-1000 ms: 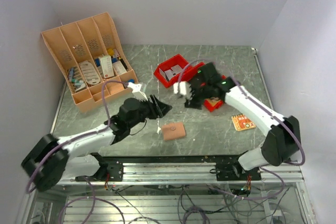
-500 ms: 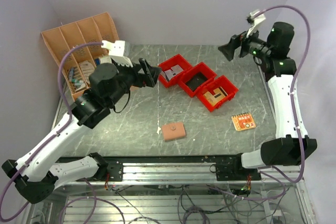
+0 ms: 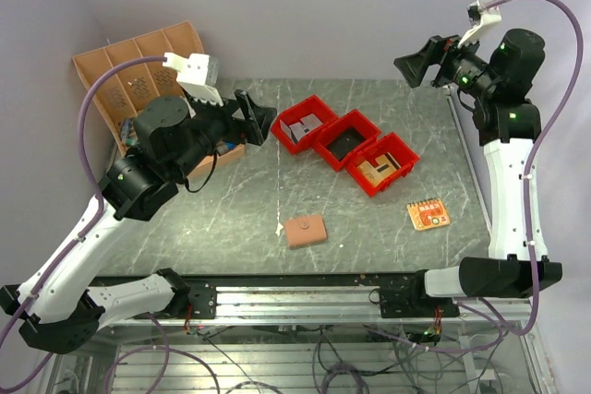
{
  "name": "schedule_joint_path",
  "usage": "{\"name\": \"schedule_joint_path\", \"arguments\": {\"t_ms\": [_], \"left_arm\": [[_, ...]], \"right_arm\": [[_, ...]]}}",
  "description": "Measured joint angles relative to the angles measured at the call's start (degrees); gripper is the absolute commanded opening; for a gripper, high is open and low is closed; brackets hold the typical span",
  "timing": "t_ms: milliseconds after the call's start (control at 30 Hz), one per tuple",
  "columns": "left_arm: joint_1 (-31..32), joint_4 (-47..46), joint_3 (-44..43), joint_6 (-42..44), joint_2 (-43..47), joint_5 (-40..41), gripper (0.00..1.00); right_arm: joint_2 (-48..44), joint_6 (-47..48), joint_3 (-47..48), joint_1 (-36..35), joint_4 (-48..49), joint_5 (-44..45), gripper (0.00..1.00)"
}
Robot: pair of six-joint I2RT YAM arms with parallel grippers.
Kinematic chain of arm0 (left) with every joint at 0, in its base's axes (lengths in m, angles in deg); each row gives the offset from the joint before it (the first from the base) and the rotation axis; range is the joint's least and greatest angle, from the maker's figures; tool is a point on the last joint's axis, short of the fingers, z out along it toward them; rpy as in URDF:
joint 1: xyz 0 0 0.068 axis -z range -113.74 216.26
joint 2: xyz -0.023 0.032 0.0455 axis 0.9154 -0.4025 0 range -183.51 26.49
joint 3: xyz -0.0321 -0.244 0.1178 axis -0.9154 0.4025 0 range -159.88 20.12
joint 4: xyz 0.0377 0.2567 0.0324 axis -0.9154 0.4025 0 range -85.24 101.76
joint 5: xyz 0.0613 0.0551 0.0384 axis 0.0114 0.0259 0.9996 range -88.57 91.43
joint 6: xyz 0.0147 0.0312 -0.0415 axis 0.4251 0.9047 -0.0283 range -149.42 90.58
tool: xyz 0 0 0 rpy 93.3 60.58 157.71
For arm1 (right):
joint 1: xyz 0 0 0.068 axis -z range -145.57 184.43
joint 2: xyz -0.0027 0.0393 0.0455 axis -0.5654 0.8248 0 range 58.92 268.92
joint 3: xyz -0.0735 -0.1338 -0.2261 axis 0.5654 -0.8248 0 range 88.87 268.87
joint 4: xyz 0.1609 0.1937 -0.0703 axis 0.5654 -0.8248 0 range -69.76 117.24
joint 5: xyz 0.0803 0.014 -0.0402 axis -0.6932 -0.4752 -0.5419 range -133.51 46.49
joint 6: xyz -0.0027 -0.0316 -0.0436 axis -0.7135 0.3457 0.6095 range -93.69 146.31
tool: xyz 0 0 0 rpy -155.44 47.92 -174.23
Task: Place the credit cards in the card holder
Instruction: Reset both arms
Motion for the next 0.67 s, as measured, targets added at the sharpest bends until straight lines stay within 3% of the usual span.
{"name": "schedule_joint_path", "arguments": {"t_ms": [667], "left_arm": [[0.00,1.36,1.09,-0.04,0.63,-1.09,0.98]], "right_arm": [[-0.63,-0.92,-0.46,2.27,-0.98,-1.77,1.00]]}}
